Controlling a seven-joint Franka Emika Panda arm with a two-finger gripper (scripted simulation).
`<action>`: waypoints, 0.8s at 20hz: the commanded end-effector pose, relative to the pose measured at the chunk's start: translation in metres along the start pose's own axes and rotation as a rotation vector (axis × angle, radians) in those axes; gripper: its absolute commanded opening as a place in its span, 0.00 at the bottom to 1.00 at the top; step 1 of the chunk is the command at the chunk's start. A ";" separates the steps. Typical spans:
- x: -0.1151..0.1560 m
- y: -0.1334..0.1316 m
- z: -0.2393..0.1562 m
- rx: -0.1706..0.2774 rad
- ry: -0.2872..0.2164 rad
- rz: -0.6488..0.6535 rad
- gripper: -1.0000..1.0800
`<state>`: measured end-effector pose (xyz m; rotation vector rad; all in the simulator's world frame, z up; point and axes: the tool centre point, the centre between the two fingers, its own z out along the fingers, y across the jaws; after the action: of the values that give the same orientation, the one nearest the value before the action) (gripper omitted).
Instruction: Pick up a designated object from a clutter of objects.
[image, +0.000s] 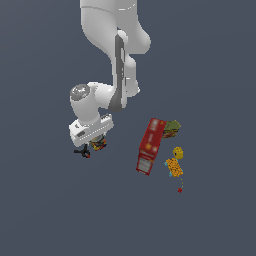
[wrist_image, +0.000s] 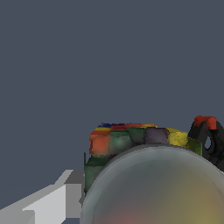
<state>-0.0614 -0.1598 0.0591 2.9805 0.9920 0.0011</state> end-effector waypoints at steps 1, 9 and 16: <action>0.000 0.000 0.001 0.001 0.000 -0.001 0.00; 0.000 0.000 0.000 -0.001 0.000 0.000 0.00; -0.002 0.002 -0.012 -0.001 0.000 0.000 0.00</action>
<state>-0.0630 -0.1610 0.0656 2.9812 0.9932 -0.0032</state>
